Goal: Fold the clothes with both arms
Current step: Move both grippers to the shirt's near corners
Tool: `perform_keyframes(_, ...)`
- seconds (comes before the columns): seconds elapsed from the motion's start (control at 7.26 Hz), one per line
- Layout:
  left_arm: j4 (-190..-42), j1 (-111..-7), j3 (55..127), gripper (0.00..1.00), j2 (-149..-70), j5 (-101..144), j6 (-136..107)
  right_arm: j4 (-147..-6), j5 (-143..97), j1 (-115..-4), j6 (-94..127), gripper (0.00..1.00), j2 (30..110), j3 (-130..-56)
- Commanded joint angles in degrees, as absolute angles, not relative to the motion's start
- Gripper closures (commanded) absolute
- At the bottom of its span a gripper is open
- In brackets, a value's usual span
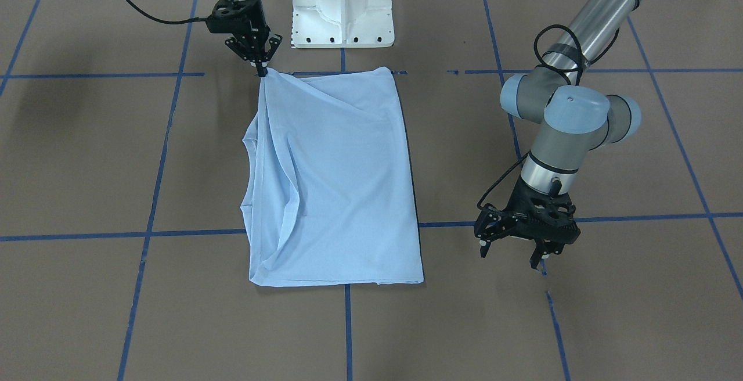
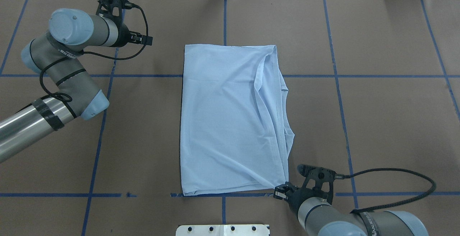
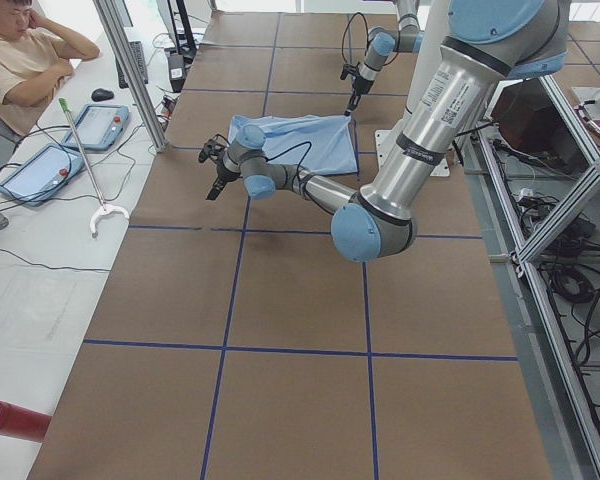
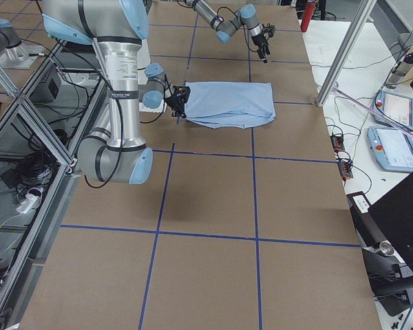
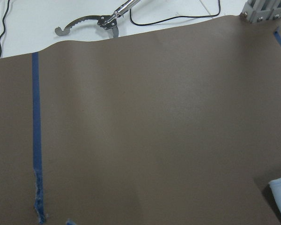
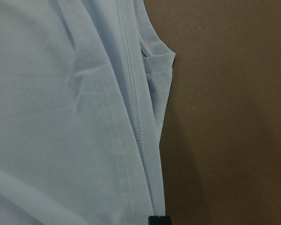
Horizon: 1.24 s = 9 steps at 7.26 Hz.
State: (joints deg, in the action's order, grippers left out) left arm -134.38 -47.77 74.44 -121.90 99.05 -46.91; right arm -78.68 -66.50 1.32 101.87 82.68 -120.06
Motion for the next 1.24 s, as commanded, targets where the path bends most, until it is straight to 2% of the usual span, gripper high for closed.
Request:
perform_keyframes(0.0,-134.4,-47.7,74.4,0.0,-121.9,99.1,-46.9,-78.7,-63.5,3.8,104.3,1.0,82.8,-119.7)
perform_keyframes(0.14,-134.4,-47.7,74.5,0.0,-121.9,99.1,-46.9,-78.7,-63.5,3.8,103.5,0.01,82.4,-119.7)
perform_keyframes(0.41,-134.3,-47.7,75.6,0.0,-121.9,99.2,-47.0,-74.0,-64.2,0.1,99.9,0.0,82.1,-120.3)
perform_keyframes(0.69,-133.8,-47.1,80.8,0.0,-119.6,104.2,-56.6,-54.6,-64.0,-0.9,100.0,0.0,88.8,-120.1)
perform_keyframes(1.1,-133.2,-36.3,101.5,0.0,-106.7,103.7,-70.0,-53.1,-63.4,-4.9,101.8,0.0,90.6,-119.9)
